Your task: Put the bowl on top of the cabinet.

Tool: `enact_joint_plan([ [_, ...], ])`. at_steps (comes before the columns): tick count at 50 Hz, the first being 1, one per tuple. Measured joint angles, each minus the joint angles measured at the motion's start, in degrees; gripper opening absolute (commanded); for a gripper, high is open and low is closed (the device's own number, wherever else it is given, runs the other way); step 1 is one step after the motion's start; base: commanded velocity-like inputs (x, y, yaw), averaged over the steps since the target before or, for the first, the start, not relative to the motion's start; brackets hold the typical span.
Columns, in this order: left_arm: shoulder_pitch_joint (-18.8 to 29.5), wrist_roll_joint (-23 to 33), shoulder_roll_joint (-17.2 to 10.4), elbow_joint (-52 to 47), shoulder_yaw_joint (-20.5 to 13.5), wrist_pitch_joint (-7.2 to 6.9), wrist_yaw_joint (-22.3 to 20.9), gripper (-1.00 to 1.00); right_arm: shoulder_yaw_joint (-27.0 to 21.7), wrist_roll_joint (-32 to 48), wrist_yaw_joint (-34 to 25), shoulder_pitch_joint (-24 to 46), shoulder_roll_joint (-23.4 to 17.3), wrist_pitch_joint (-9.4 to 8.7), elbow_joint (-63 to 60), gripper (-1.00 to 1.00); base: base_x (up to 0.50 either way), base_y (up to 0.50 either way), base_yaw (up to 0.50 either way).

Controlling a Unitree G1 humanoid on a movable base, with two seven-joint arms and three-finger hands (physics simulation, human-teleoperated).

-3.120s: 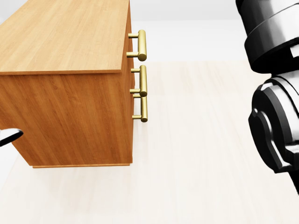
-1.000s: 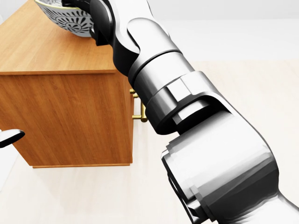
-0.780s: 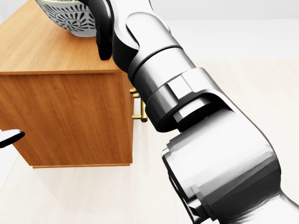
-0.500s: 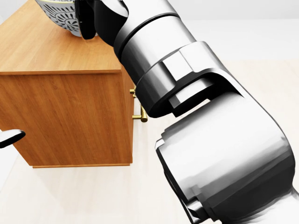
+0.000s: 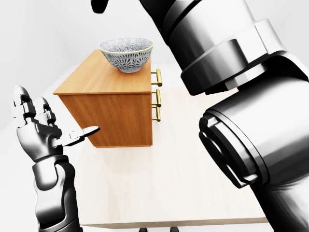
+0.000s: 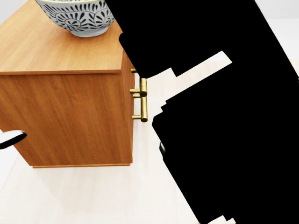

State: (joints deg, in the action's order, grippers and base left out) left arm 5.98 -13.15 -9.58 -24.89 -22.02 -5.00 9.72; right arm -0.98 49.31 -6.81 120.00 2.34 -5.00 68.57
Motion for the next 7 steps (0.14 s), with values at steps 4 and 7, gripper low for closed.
enact_joint_plan([
  [4,0.0,0.1,0.0,0.0,0.1,0.0,0.0,1.0,-0.2,-2.4,0.4,0.0,-0.5,0.0,-1.0,1.0,0.0,0.0,0.0],
  [7,0.0,0.2,0.1,0.0,0.1,0.0,0.0,1.0,-0.3,-4.0,0.8,0.0,-0.9,0.0,-1.7,1.0,0.0,0.0,0.0],
])
